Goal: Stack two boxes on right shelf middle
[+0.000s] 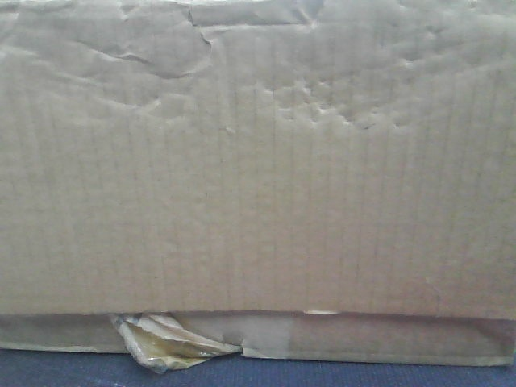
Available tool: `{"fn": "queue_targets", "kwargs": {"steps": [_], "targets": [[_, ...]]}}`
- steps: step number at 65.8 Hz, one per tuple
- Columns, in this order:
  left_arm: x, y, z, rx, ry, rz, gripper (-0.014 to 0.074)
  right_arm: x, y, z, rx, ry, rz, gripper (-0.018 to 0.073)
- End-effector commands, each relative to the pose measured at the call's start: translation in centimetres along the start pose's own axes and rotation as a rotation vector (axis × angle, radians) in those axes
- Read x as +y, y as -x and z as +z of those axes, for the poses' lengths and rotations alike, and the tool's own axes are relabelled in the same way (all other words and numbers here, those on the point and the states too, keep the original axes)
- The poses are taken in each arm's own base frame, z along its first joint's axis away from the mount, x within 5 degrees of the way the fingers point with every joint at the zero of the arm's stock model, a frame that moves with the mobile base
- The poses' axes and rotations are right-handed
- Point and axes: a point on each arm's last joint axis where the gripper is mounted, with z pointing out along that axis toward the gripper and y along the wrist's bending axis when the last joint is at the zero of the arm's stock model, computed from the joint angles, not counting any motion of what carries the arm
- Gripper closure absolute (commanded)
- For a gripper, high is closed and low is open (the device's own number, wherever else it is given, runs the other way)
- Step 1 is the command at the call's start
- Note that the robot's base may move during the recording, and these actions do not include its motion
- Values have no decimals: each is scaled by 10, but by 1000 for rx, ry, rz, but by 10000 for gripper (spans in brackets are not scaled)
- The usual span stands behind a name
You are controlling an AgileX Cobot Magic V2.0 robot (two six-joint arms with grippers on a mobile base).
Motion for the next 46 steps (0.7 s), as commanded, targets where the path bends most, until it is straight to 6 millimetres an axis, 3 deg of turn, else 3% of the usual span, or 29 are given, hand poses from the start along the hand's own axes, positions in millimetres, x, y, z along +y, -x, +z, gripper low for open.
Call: {"fn": "queue_targets", "kwargs": {"steps": [1, 10, 31, 38, 46], "targets": [[1, 5, 8, -3, -6, 31, 437, 0, 2, 0, -18, -3, -4, 722], [1, 7, 31, 49, -26, 66, 334, 0, 2, 0, -18, -3, -4, 722], [5, 4, 88, 194, -75, 60, 330, 0, 2, 0, -18, -3, -4, 722], [6, 3, 96, 217, -80, 57, 355, 0, 2, 0, -18, -3, -4, 722], [6, 2, 99, 234, -86, 56, 493, 0, 2, 0, -18, -3, -4, 722]]}}
